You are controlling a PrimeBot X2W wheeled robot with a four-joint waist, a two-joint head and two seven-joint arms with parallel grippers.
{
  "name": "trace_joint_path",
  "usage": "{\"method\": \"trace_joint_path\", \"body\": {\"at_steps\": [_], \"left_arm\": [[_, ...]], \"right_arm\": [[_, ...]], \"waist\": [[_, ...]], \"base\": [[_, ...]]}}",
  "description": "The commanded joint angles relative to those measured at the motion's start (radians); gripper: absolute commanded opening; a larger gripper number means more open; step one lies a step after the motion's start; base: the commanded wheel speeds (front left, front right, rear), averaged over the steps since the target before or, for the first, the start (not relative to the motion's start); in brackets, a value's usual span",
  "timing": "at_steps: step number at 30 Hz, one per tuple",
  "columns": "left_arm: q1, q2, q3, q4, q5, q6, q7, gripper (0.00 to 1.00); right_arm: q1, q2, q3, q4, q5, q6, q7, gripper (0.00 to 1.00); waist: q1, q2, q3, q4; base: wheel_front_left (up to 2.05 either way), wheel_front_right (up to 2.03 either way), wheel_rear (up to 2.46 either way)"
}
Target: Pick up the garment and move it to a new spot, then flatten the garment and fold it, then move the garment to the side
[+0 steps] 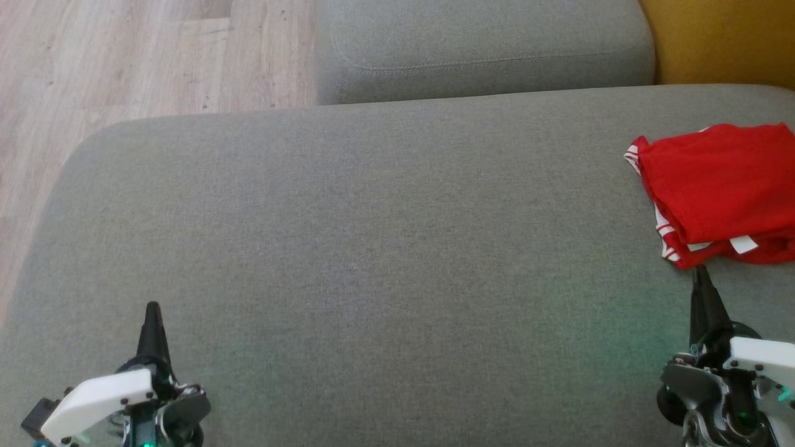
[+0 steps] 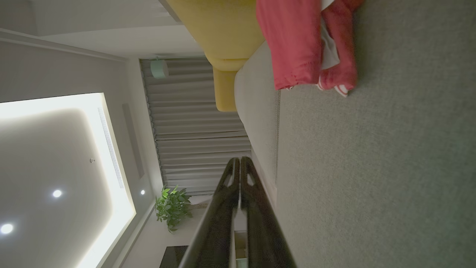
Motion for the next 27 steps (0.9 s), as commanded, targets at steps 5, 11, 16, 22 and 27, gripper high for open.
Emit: {"method": "trace_joint_path", "body": {"at_steps": [5,11,16,22,27], "left_arm": [[-0.05,0.004,0.042,-0.03,-0.005,-0.007,0.007,0.0],[-0.05,0.004,0.042,-0.03,-0.005,-0.007,0.008,0.0],[-0.05,0.003,0.042,-0.03,-0.004,-0.007,0.008,0.0],[-0.05,0.003,0.042,-0.03,-0.004,-0.007,0.008,0.0],[-0.05,0.003,0.042,-0.03,-0.004,-0.007,0.008,0.0]], "right_arm": [[-0.055,-0.007,0.019,-0.037,-0.008,0.007,0.008,0.0],[-0.055,-0.007,0.018,-0.037,-0.008,0.007,0.008,0.0],[-0.055,-0.006,0.017,-0.037,-0.009,0.007,0.009,0.0],[-0.056,-0.006,0.017,-0.037,-0.009,0.007,0.009,0.0],[-0.056,-0.006,0.016,-0.037,-0.01,0.007,0.01,0.0]], "waist": [[0.0,0.0,0.0,0.0],[0.0,0.0,0.0,0.0],[0.0,0.0,0.0,0.0],[0.0,0.0,0.0,0.0],[0.0,0.0,0.0,0.0]], "base": [[0.0,0.0,0.0],[0.0,0.0,0.0],[0.0,0.0,0.0],[0.0,0.0,0.0],[0.0,0.0,0.0]]}}
